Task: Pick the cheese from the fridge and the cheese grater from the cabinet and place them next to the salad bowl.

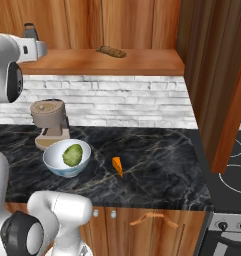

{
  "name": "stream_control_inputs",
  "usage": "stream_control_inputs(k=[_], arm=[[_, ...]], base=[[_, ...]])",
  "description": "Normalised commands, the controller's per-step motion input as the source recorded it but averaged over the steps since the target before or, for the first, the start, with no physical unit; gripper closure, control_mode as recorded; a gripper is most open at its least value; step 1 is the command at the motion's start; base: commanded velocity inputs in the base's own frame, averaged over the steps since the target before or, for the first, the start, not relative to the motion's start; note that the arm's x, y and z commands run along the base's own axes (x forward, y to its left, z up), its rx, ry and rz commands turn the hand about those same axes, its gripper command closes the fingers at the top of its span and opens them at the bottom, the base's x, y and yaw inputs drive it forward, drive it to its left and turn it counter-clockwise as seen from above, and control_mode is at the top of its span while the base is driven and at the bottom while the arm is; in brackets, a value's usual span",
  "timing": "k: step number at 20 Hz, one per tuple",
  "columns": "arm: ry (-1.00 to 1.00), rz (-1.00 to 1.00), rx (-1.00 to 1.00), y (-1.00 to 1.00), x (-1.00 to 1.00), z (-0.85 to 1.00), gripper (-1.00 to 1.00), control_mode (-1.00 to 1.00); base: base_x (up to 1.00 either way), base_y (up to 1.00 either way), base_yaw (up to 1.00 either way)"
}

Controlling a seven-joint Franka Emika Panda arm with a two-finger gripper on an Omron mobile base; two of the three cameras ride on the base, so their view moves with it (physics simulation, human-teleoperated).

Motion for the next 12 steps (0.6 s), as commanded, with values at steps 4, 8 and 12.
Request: stream_control_inputs(k=[4,8,12], arm=[[0.10,0.09,0.02,0.05,0.44,0.00,-1.00,-1.00],[0.08,0.07,0.00,0.13,0.25,0.00,-1.00,-1.00],[0.08,0.14,-0.01,0.48,0.26,0.01,-1.00,-1.00]], base=[[0.00,0.00,0.00],[0.00,0.00,0.00],[0.00,0.00,0.00]])
